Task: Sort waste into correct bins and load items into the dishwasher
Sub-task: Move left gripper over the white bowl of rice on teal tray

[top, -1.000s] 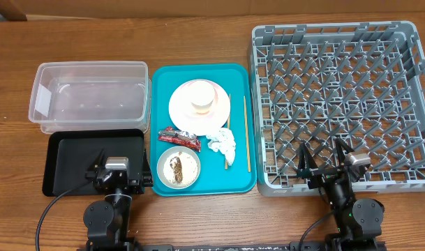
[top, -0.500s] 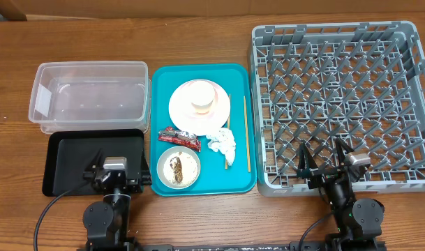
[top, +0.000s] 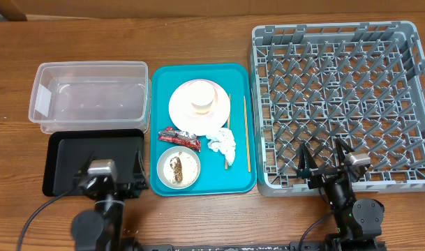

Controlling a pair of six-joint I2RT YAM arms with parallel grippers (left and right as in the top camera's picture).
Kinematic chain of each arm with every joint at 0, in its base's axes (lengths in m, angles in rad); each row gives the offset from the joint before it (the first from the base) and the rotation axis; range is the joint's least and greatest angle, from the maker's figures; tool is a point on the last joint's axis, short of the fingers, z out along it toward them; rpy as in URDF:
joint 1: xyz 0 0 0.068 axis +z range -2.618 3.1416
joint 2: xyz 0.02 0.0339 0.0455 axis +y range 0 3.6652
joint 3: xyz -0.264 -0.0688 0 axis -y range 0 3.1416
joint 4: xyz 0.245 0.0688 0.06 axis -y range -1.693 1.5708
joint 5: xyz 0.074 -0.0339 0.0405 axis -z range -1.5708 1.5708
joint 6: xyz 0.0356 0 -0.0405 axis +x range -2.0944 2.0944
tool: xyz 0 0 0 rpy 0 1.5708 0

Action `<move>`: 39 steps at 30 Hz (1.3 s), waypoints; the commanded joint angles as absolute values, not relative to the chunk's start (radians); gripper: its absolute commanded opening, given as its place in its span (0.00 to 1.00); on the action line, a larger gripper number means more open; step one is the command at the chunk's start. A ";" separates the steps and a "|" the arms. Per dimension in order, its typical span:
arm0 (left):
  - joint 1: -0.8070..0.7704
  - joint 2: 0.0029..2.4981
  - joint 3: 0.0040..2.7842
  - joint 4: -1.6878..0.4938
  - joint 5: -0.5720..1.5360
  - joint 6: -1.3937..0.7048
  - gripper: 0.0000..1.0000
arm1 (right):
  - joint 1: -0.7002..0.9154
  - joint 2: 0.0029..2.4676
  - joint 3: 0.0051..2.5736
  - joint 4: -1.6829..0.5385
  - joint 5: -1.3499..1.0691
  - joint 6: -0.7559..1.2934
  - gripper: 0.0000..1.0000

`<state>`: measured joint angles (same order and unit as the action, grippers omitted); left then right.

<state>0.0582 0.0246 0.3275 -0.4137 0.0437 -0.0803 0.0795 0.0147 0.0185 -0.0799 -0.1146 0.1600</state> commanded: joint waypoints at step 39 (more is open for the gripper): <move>0.013 1.272 1.335 -1.322 0.332 -0.398 0.04 | 0.084 0.003 0.008 -0.075 -0.105 0.157 1.00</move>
<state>0.0498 1.2762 1.4254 -1.3632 0.3550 -0.2790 0.0795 0.0147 0.0185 -0.0803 -0.1146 0.1600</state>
